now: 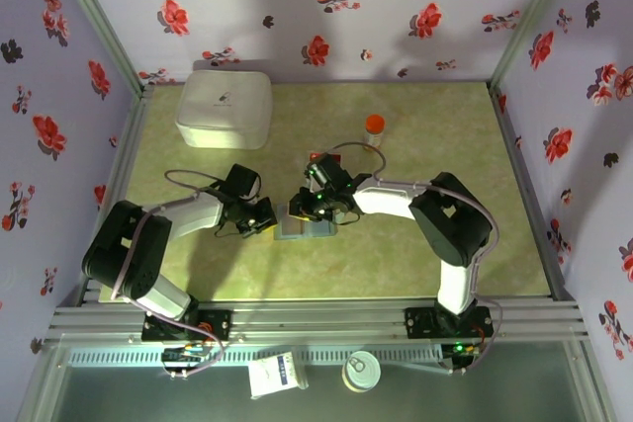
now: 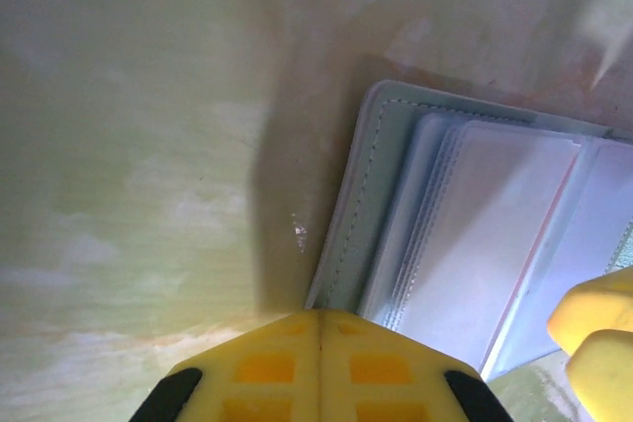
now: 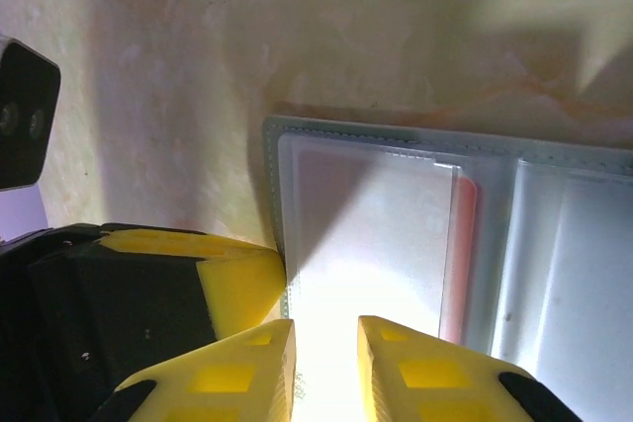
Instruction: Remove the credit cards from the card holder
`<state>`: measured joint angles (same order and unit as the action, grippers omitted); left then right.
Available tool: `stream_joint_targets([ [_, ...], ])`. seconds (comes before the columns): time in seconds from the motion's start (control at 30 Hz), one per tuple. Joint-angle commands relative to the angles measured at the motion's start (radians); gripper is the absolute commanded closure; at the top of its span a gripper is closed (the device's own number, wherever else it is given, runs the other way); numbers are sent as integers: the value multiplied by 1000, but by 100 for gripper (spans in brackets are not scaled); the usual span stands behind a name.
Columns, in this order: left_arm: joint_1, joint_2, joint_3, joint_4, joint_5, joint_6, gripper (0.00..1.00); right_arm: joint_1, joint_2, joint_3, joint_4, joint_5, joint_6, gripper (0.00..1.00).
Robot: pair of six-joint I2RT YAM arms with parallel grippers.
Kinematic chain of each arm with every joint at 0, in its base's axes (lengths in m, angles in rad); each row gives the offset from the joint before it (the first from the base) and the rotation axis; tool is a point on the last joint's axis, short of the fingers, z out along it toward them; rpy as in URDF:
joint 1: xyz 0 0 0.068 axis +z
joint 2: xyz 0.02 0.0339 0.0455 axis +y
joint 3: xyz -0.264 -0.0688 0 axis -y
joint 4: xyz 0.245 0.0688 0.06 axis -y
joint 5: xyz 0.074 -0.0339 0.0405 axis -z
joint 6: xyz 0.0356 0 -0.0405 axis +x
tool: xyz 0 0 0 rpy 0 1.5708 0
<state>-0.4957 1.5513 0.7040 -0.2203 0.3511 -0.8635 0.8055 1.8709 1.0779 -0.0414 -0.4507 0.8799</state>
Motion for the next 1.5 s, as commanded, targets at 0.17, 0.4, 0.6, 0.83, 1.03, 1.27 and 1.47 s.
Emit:
stream_joint_targets([
  [0.17, -4, 28, 12, -49, -28, 25, 97, 11, 43, 7, -20, -3, 6, 78],
  [0.4, -5, 32, 19, -57, -32, 28, 97, 9, 39, 6, -78, 49, -25, 79],
  [0.6, -5, 37, 20, -62, -32, 30, 97, 9, 10, -9, -91, 85, -37, 79],
  [0.83, -5, 39, 23, -68, -35, 31, 97, 2, -18, -35, -73, 81, -39, 79],
  [1.03, -4, 37, 27, -70, -34, 30, 97, -5, -21, -51, -52, 67, -39, 80],
  [1.27, -4, 6, 35, -79, -36, 23, 97, -17, -32, -102, 43, 25, -14, 80],
  [1.47, -5, -60, 47, -77, -29, -6, 96, -32, -35, -143, 128, -13, 19, 80],
])
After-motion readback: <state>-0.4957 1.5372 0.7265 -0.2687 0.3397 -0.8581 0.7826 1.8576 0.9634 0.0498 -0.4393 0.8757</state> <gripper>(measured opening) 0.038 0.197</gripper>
